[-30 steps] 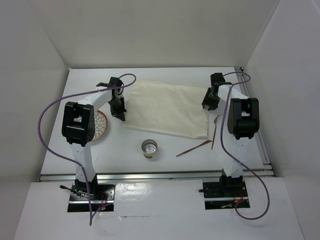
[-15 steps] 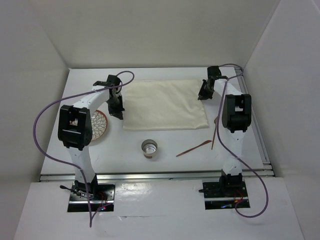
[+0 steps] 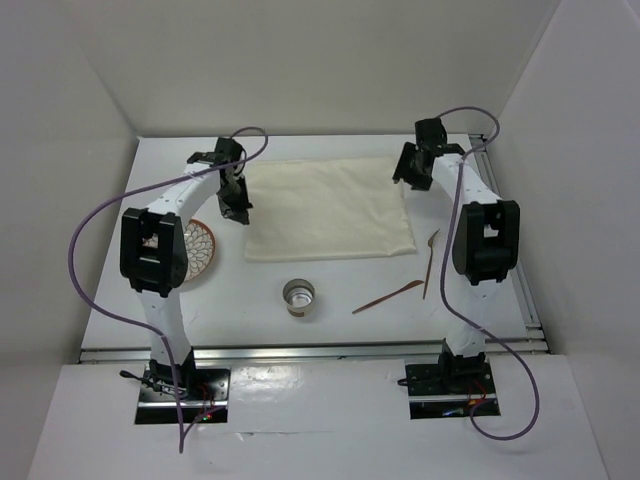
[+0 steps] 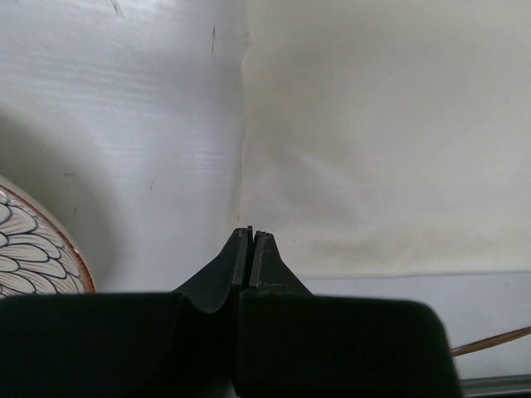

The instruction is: Set the dinner table for one person

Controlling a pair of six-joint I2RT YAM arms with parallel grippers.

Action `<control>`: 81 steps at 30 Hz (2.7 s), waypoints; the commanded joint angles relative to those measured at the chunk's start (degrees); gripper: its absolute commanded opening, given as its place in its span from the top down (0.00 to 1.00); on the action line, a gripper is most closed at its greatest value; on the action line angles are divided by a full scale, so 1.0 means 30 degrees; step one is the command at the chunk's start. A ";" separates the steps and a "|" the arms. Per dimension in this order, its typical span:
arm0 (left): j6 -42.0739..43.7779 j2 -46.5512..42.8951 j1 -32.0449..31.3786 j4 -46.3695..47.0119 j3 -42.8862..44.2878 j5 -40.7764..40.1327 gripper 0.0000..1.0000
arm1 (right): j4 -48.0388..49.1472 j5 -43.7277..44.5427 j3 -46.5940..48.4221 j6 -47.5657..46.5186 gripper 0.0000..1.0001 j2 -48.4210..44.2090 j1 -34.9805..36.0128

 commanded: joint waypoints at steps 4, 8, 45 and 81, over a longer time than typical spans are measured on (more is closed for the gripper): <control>-0.0764 0.0174 -0.0197 0.1462 -0.2989 0.1790 1.00 | 0.0525 -0.0539 -0.4466 0.0570 1.00 -0.2810 0.1030; -0.0764 0.2221 -0.0402 0.1462 -0.1148 0.2171 1.00 | 0.0968 -0.1011 -0.6782 0.1361 1.00 -0.2812 0.1030; -0.0972 -0.2341 0.0741 -0.0410 -0.4666 -0.3069 1.00 | 0.1208 -0.1630 -1.3501 0.1951 1.00 -0.6559 0.4603; -0.6885 -1.1633 1.2870 0.6469 -1.7579 0.2406 0.24 | -0.1434 -0.1070 -1.1269 0.0630 0.14 -1.0869 0.6011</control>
